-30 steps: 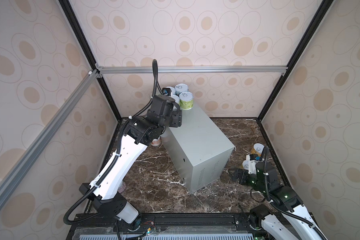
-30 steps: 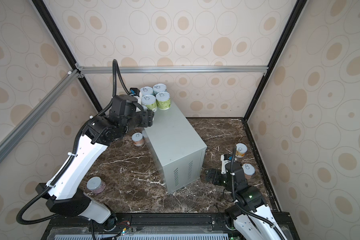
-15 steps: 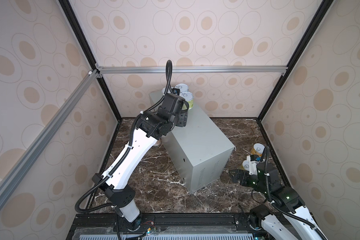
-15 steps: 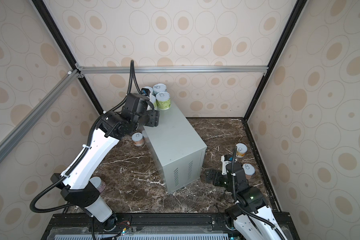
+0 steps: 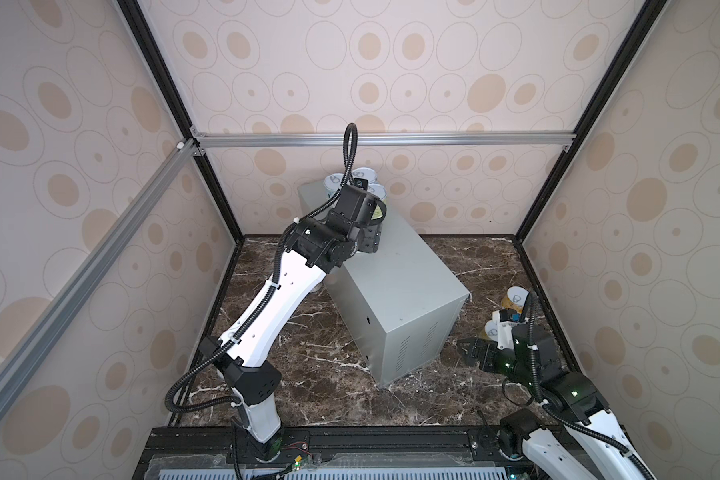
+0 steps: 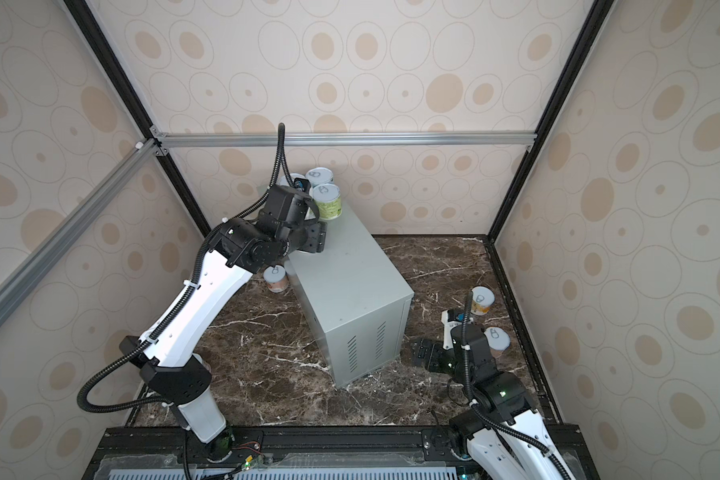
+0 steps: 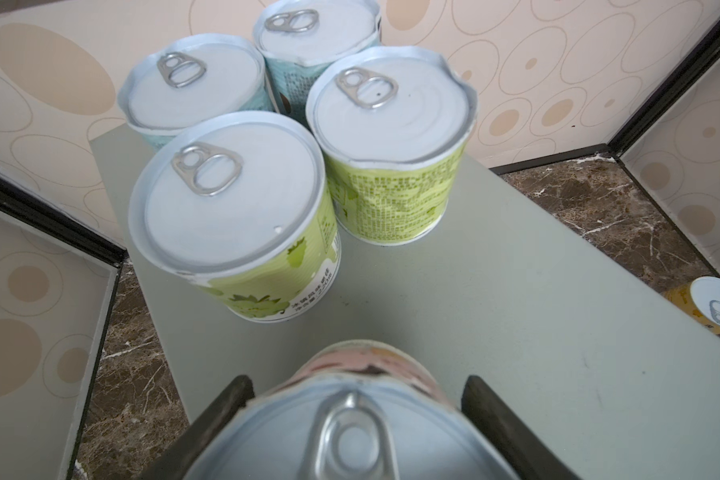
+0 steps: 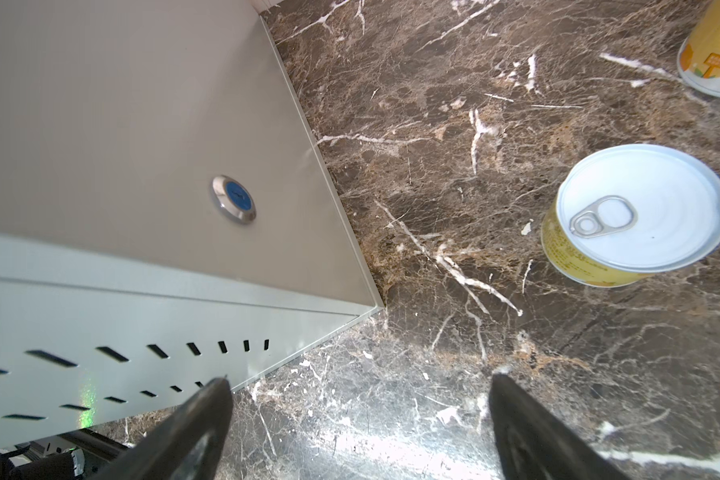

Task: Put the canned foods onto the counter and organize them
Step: 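Carry the pink can over the box top in front of the green-labelled cans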

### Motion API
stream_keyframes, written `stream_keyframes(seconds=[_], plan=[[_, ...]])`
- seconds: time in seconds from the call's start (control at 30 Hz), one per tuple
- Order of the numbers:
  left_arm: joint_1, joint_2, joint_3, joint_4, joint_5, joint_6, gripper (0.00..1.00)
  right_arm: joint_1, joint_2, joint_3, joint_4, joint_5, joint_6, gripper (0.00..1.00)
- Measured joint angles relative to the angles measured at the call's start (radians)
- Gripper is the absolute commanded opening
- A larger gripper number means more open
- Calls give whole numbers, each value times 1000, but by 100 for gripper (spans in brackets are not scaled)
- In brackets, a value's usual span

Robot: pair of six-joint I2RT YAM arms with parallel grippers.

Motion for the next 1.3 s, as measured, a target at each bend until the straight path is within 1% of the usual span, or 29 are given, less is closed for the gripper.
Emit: stream_keyframes(seconds=[0.4, 0.5, 0.53, 0.73, 0.83, 0.97, 1.1, 1.3], plan=[[0, -3, 34, 11, -3, -2, 95, 0, -27, 5, -6, 0, -3, 99], [0, -46, -15, 39, 1, -5, 95, 0, -29, 5, -7, 0, -3, 99], [0, -81, -61, 57, 3, -7, 95, 0, -31, 5, -8, 0, -3, 99], [-1, -309, -344, 174, 29, -25, 92, 0, -39, 5, -14, 0, -2, 99], [-1, -378, -425, 222, 48, -34, 92, 0, -35, 5, -13, 0, -3, 99], [-1, -423, -528, 296, 72, -38, 90, 0, -15, 5, -13, -3, -3, 99], [-1, -436, -599, 338, 96, -43, 79, 0, -12, 5, -13, -3, -3, 99], [-1, -441, -632, 384, 101, -48, 70, 0, -11, 5, -13, -3, -3, 99]])
